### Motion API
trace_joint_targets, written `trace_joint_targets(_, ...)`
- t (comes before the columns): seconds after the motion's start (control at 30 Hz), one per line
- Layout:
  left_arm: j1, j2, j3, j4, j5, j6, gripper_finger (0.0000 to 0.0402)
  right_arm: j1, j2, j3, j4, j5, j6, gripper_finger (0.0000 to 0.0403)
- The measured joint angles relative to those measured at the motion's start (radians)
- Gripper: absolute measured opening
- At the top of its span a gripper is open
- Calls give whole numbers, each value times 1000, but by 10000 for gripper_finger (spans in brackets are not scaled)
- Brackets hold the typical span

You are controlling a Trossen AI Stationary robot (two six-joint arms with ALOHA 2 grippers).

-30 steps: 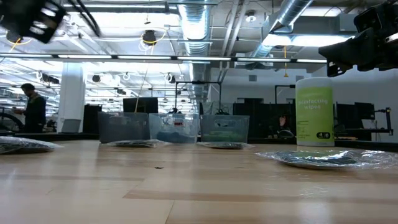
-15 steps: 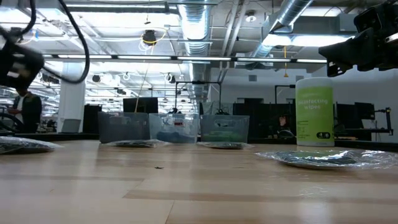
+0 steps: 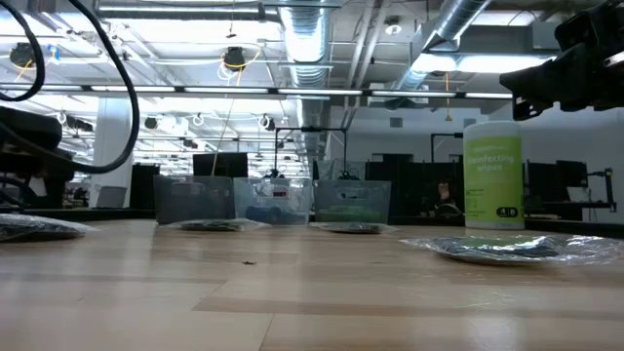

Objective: Pick & Place Travel size toiletries
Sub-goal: Put the blue shave cream into the transparent bin

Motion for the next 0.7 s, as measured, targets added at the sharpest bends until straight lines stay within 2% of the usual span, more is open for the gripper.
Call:
trace_joint_targets(0.4,1,-4,0,-1,-1,1,125,0,0,0,0,0,0,0)
trace_joint_targets(0.53,1,-5,0,2,5,-3,122,0,0,0,0,0,0,0)
trace_joint_targets(0.7,29,-11,18,7,15,-6,146,0,0,0,0,0,0,0)
